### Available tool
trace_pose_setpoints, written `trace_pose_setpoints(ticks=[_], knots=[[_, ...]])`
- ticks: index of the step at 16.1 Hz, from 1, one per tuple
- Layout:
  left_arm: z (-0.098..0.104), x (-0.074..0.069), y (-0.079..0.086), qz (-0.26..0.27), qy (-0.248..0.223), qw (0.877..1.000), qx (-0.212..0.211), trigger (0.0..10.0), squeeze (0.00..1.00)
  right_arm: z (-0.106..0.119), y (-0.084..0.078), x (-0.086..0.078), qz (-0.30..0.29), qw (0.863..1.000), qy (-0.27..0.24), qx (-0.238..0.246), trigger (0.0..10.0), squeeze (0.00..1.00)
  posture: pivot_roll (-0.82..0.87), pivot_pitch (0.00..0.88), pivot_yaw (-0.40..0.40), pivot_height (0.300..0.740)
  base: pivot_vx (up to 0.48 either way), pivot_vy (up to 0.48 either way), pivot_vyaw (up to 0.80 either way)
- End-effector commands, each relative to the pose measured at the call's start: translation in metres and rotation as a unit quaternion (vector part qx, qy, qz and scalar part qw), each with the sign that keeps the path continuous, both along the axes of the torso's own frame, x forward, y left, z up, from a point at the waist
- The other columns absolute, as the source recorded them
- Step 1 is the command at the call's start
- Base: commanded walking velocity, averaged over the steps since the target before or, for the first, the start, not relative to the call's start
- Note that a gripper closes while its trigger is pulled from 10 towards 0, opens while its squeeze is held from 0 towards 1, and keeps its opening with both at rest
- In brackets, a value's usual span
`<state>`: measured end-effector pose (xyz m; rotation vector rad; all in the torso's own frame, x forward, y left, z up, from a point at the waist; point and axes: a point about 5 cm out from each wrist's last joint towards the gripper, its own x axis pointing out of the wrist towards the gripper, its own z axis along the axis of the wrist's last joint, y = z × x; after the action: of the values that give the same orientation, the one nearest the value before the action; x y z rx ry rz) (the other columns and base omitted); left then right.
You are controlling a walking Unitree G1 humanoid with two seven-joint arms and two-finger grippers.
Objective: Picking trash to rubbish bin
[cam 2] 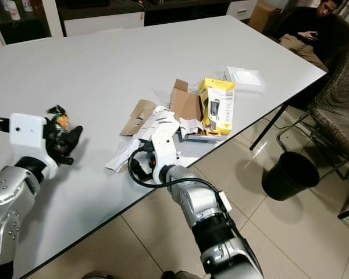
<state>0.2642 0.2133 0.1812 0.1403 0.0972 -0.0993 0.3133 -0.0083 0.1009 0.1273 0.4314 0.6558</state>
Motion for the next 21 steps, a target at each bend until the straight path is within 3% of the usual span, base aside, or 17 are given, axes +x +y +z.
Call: trace_pose_setpoints(ticks=[1,3,4,5,17,21], knots=[[0.003,-0.001,-0.007,-0.02,-0.005,1.0,0.002,0.0,0.0,0.012,0.024,0.0,0.028,0.999,0.001,0.032,10.0,0.0,0.14,0.088,-0.196,0.74,0.0,0.0,0.0],[0.002,-0.001,-0.008,-0.022,-0.003,1.0,0.004,0.0,0.0,0.009,0.02,0.002,0.023,1.0,0.001,0.016,10.0,0.0,0.14,0.086,-0.193,0.74,0.0,0.0,0.0],[0.002,-0.001,-0.008,-0.022,-0.003,1.0,0.004,0.0,0.0,0.008,0.019,0.002,0.023,1.0,0.0,0.015,4.4,0.0,0.14,0.086,-0.193,0.74,0.0,0.0,0.0],[0.001,-0.001,-0.009,-0.026,-0.001,1.0,0.005,0.0,0.0,0.006,0.016,0.003,0.021,1.0,0.003,0.015,0.0,0.0,0.13,0.085,-0.19,0.74,0.0,0.0,0.0],[0.0,0.003,-0.013,-0.045,-0.002,0.999,0.008,0.0,0.0,0.011,-0.006,0.011,-0.002,0.999,-0.031,0.045,0.0,0.0,0.13,0.085,-0.175,0.74,0.0,0.0,0.0],[0.009,0.006,-0.012,-0.023,-0.05,0.998,-0.013,0.0,0.0,0.036,-0.023,0.003,0.029,0.983,-0.092,0.158,0.0,0.0,0.13,0.082,-0.173,0.74,0.0,0.0,0.0]])
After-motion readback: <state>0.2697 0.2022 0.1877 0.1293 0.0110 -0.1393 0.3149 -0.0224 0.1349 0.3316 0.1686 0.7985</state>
